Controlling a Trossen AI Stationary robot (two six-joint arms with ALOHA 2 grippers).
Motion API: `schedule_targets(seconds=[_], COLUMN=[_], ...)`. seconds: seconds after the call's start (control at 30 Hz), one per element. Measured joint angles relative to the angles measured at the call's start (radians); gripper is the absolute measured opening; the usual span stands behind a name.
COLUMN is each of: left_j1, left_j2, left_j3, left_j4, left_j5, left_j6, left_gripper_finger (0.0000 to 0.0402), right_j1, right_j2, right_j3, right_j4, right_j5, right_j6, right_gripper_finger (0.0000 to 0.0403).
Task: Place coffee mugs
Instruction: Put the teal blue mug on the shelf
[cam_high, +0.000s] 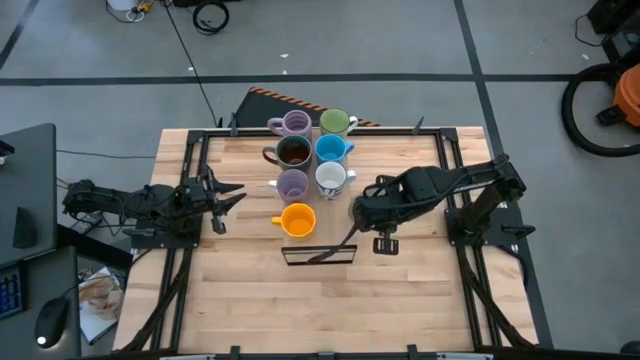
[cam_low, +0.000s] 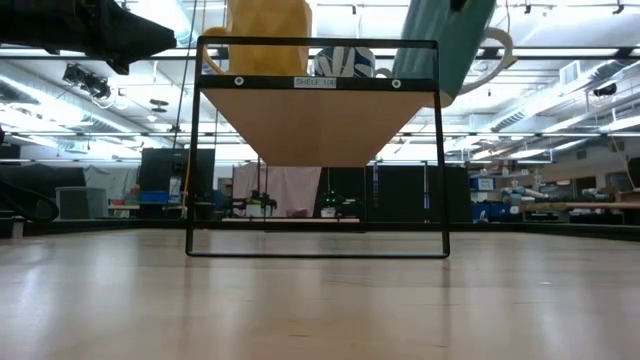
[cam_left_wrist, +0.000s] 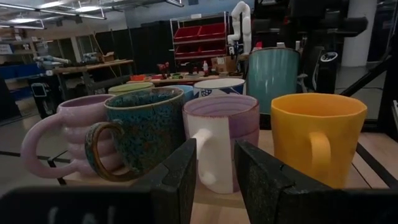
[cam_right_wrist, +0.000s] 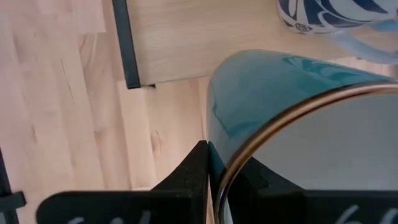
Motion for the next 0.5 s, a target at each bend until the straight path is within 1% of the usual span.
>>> schedule_targets(seconds=[0.2, 0.5], left_j1=[0.0, 0.0], left_j2=[0.0, 0.0], left_j3=[0.0, 0.0], left_j4=[0.001, 0.003], left_j5=[0.0, 0.0], left_j6=[0.001, 0.001], left_gripper_finger=[0.0114, 0.0114], right_j1=[0.006, 0.017], right_j2=[0.035, 0.155], right_j3=[0.014, 0.196], right_j4=[0.002, 0.002], right_j5=[-0.011, -0.013], right_j6=[-0.012, -0.101], right_gripper_finger=[0.0041, 0.0041])
